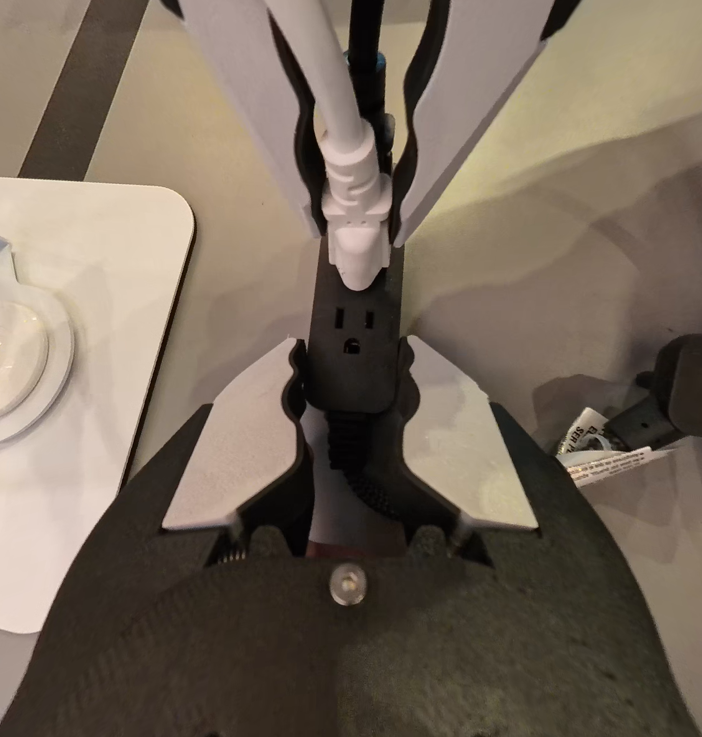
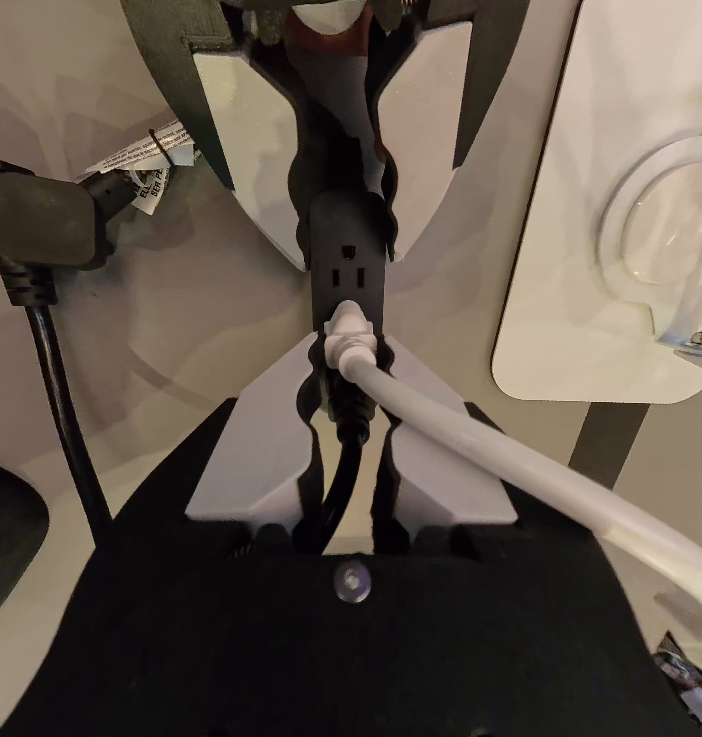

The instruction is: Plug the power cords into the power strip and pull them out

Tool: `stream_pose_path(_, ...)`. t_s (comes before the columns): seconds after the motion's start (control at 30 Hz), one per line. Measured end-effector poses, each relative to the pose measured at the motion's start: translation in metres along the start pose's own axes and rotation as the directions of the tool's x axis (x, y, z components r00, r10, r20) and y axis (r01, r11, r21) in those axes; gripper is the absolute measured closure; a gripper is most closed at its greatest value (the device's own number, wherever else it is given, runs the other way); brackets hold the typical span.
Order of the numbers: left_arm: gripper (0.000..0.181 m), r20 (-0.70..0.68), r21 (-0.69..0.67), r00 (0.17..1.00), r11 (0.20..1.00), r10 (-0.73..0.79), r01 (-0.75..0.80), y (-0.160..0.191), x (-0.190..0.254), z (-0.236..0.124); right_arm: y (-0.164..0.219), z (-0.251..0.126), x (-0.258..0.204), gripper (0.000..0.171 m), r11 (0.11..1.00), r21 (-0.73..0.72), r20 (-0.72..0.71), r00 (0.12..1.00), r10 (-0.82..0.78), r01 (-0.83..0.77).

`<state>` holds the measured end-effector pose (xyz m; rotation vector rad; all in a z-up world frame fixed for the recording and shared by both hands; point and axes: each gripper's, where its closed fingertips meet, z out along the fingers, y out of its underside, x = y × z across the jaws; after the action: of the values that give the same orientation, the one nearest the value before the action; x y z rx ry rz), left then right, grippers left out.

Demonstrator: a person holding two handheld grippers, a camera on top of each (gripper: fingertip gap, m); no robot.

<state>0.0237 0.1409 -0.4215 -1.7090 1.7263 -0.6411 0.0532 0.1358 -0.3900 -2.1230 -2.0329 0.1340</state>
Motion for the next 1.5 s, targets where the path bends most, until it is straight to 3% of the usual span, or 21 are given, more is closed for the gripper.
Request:
stream_pose_path(0.17,0.137,0.003,-0.003,1.0,1.0,0.0,0.0,0.0,0.0,0.0,0.002,0.001,0.0,0.149,0.998,-0.059,0.071,0.997,-0.013,0.018)
stream_pose_path(0.47,0.137,0.024,-0.018,1.0,1.0,0.021,-0.02,-0.001,0.0,0.0,0.002,0.002,-0.003,0.148,0.999,-0.047,-0.068,0.998,-0.004,0.001)
stream_pose_path(0.73,0.138,0.026,-0.029,1.0,0.999,0.016,-0.015,0.001,0.001,0.0,0.002,0.008,-0.001,0.149,0.999,-0.039,0.11,0.994,-0.009,0.013)
stream_pose_path(0.93,0.138,0.019,-0.036,1.0,0.999,0.021,-0.02,0.001,0.001,-0.001,0.001,0.01,0.0,0.148,1.0,-0.012,-0.012,1.0,0.023,-0.023)
stream_pose_path(1.2,0.138,0.027,-0.037,0.999,0.999,0.026,-0.025,0.001,0.001,-0.001,-0.002,0.008,0.002,0.148,0.998,0.06,-0.003,1.0,0.019,-0.019)
stream_pose_path(1.3,0.138,0.027,-0.044,0.999,0.999,0.032,-0.03,0.001,0.001,-0.001,-0.004,0.001,0.006,0.128,0.997,0.075,-0.073,0.997,0.03,-0.025)
stream_pose_path(1.5,0.137,0.027,-0.062,0.999,0.997,0.044,-0.042,0.003,0.001,-0.001,-0.004,-0.042,0.006,0.119,0.978,0.199,-0.144,0.985,0.091,-0.061)
